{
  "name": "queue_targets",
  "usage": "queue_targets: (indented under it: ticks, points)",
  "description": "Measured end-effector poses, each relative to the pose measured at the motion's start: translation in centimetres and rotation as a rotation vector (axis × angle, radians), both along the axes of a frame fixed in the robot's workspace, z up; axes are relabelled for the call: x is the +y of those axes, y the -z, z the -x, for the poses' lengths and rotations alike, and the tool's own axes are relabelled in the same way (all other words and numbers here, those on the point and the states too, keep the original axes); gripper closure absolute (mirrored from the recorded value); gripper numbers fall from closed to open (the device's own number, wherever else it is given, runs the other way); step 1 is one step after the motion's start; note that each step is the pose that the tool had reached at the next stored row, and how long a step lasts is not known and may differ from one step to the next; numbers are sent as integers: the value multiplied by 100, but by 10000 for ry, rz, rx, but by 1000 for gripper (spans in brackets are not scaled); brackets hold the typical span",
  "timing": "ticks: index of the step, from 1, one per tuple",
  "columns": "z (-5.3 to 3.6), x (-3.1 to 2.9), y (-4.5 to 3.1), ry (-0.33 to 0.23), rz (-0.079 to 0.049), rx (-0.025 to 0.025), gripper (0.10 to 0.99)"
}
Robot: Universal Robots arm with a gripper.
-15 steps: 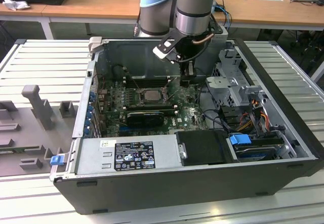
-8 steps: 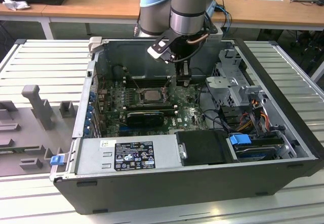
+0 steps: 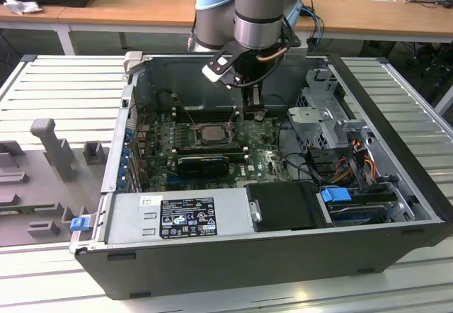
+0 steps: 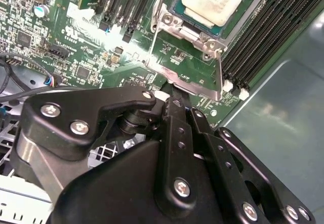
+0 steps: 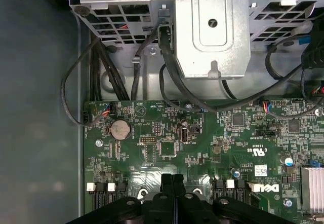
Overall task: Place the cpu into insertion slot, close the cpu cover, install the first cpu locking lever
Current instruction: 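Place the cpu into insertion slot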
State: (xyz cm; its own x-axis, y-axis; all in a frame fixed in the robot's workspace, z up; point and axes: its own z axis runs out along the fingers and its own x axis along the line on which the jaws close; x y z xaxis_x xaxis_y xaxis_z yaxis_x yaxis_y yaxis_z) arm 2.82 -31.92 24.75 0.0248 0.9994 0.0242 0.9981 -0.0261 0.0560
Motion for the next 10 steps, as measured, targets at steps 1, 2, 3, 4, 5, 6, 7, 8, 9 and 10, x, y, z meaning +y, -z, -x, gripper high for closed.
queue_targets:
  ticks: [1, 2, 3, 4, 5, 6, 7, 8, 9, 10]
  points:
    - [5, 0, 0, 0, 0, 0, 980]
    - [12, 0, 0, -1, -1, 0, 980]
    - [17, 0, 0, 0, 0, 0, 980]
    - [27, 0, 0, -1, 0, 0, 980]
    - [35, 0, 0, -1, 0, 0, 980]
    - [40, 0, 0, -1, 0, 0, 980]
    - [46, 0, 0, -1, 0, 0, 980]
    - [50, 0, 0, -1, 0, 0, 980]
    - [57, 0, 0, 0, -1, 0, 980]
    - [63, 0, 0, -1, 0, 0, 980]
